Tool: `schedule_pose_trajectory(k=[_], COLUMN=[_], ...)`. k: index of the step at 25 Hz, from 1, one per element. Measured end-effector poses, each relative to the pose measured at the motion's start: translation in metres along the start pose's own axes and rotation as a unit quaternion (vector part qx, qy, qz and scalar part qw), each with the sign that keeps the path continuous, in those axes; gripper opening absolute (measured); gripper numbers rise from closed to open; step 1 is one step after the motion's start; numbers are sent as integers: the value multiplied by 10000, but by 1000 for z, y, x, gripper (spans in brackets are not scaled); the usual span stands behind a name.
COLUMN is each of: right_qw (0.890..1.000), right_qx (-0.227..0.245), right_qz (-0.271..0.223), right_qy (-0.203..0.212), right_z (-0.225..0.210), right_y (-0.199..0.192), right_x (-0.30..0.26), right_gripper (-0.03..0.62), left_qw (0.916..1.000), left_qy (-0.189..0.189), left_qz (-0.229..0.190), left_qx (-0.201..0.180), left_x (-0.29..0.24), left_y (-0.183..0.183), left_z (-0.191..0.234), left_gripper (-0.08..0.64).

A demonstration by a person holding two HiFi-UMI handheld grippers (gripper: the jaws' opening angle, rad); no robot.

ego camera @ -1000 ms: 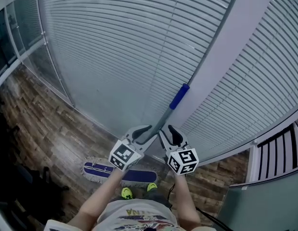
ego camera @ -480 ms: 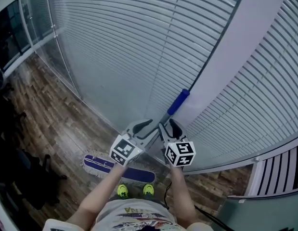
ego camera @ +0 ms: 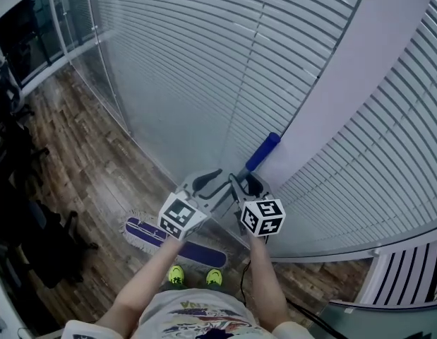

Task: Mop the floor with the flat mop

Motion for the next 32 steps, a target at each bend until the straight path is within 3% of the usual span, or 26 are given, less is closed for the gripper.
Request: schedule_pose_trajectory(k=[6,11,16,25,29,32], right_qw=[9993,9981,9969,9933,9896,9859], right_qx=[29,6,83,493,829,1058], right_qz=[-91,-228,-240,-234,-190,-121], right_qy=[366,575,747,1021,1161,1289], right_z=[15,30,51,95,113,132], right_y=[-2,-18,-8,-11,-25,-12], right_x=[-1,0,6,13,10,12], right_gripper=[137,129,127,127,127,129], left_qw=[9999,9986,9964,9935,9920,9916], left_qy=[121,-85,-116,-576,-656,-614], left_qz=[-45,-421,-620,-535,-435,-530], left_qx=[-79,-311,-569,-827,-992,-1011], left_x=[9,9,11,35,50,65], left_y=[7,21,58,110,113,127], left_z=[6,0,1,10,9,13], left_gripper=[123,145,194,227,227,224])
Point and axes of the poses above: the fingertips, and each gripper's own axes: x backward along the fingers, z to its left, y out of its top, the point moved 8 cm from there along x, backward along the fingers, and after that the axes turned 7 degrees about -x, right-handed, at the moved point
